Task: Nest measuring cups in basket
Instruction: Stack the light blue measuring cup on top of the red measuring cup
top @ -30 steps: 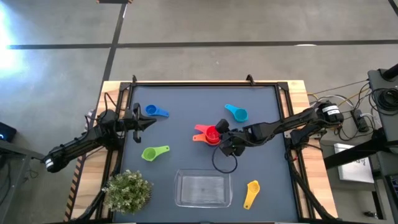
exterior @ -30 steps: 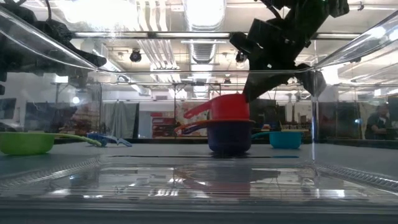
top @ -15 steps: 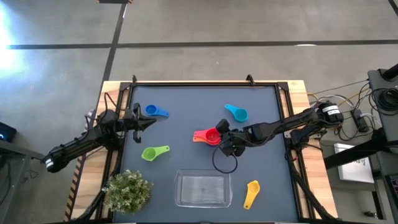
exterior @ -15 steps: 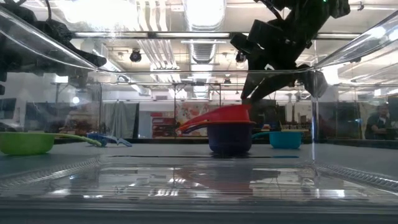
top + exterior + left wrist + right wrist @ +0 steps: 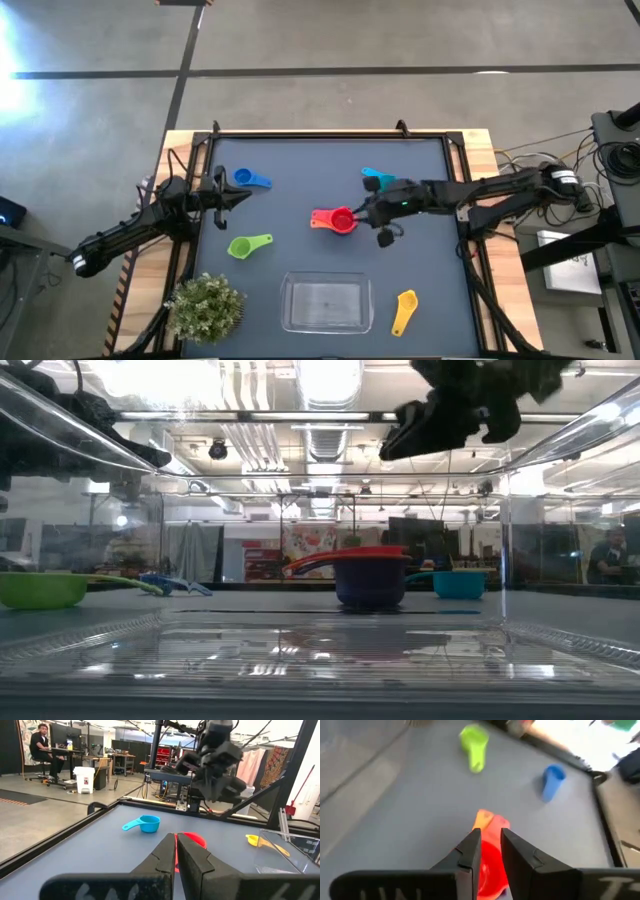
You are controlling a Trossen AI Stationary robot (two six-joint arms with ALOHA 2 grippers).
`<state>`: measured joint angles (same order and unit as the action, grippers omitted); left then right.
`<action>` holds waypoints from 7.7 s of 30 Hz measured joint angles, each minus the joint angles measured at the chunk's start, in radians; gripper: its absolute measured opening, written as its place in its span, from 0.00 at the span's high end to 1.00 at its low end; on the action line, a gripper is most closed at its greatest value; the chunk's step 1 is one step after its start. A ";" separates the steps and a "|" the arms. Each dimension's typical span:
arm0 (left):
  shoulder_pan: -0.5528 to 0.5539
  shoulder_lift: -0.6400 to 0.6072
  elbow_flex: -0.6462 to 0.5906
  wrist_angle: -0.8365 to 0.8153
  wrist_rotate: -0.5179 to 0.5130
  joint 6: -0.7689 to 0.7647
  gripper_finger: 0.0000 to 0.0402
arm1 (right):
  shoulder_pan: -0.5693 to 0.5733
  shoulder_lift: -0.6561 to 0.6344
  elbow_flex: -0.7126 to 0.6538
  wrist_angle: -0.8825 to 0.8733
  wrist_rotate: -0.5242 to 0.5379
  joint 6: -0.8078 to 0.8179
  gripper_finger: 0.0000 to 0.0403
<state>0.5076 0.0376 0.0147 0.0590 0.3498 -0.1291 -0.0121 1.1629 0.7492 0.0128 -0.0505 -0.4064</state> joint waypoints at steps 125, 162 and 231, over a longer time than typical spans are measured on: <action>0.000 0.000 0.000 0.000 0.000 0.000 1.00 | -0.434 0.182 -0.004 -0.323 0.182 -0.220 0.57; 0.000 0.000 0.000 0.000 0.000 0.000 1.00 | -0.434 0.344 -0.037 -0.123 0.218 -0.223 0.67; 0.000 0.000 0.000 0.000 0.000 0.000 1.00 | 0.236 0.628 0.671 -0.762 0.681 0.999 0.98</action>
<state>0.5072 0.0376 0.0147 0.0589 0.3496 -0.1291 0.2241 1.7911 1.4204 -0.7487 0.6303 0.5923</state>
